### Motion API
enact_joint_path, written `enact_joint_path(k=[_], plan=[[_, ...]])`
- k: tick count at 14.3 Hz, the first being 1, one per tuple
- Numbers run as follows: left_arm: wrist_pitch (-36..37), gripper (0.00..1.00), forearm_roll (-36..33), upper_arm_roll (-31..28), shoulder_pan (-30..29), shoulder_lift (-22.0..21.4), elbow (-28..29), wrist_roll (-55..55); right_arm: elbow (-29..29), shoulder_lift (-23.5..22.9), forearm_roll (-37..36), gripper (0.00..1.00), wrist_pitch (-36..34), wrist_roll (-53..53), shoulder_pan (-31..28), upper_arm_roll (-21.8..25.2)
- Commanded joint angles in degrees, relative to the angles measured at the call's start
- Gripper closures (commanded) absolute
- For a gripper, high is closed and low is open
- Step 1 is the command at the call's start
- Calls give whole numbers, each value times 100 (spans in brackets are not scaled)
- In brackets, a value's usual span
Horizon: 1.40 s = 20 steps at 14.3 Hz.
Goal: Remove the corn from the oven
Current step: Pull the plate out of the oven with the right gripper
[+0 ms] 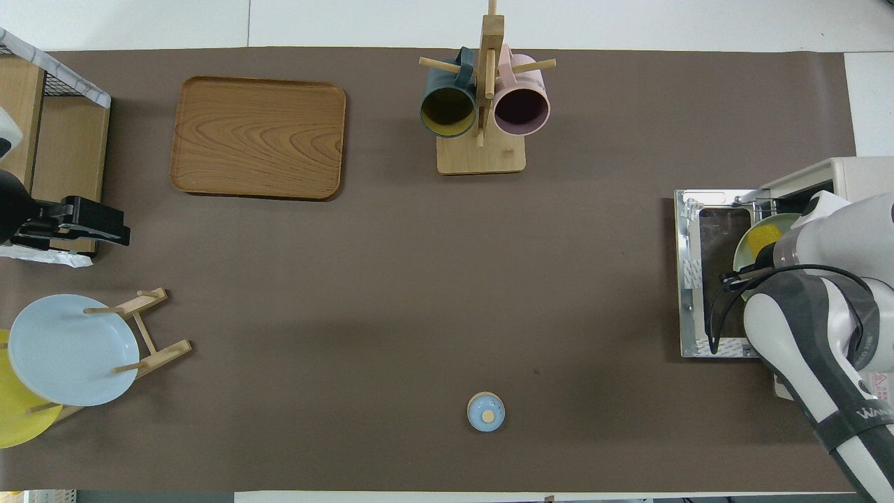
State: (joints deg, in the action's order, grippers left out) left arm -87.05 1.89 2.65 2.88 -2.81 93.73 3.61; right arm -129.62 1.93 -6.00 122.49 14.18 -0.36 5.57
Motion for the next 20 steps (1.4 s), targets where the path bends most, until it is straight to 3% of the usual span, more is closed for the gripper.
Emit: enact_joint_path(k=[1,4,7,8,11,14,20], plan=[[-84,0,57,-55,81,-79,84,34,-73,62,-374,100,38,103,-61,-21],[-76,0,57,-55,81,-79,84,34,190,-8,-375,100,-312,68,35,-47],[-76,0,57,-63,81,-79,84,34,1032,-271,-384,100,-1119,59,360,-47],[-76,0,57,-63,81,-79,84,34,1331,-385,-384,100,-1340,24,570,-47],[-76,0,57,-55,81,-79,84,34,1510,-438,-402,100,-1369,-554,1141,-56],[-76,0,57,-55,81,-79,84,34,1693,-517,-639,100,-1491,-1720,2221,-56],[-84,0,57,-63,72,-88,93,43,3099,-1789,-209,100,-1835,-3663,3663,-179]])
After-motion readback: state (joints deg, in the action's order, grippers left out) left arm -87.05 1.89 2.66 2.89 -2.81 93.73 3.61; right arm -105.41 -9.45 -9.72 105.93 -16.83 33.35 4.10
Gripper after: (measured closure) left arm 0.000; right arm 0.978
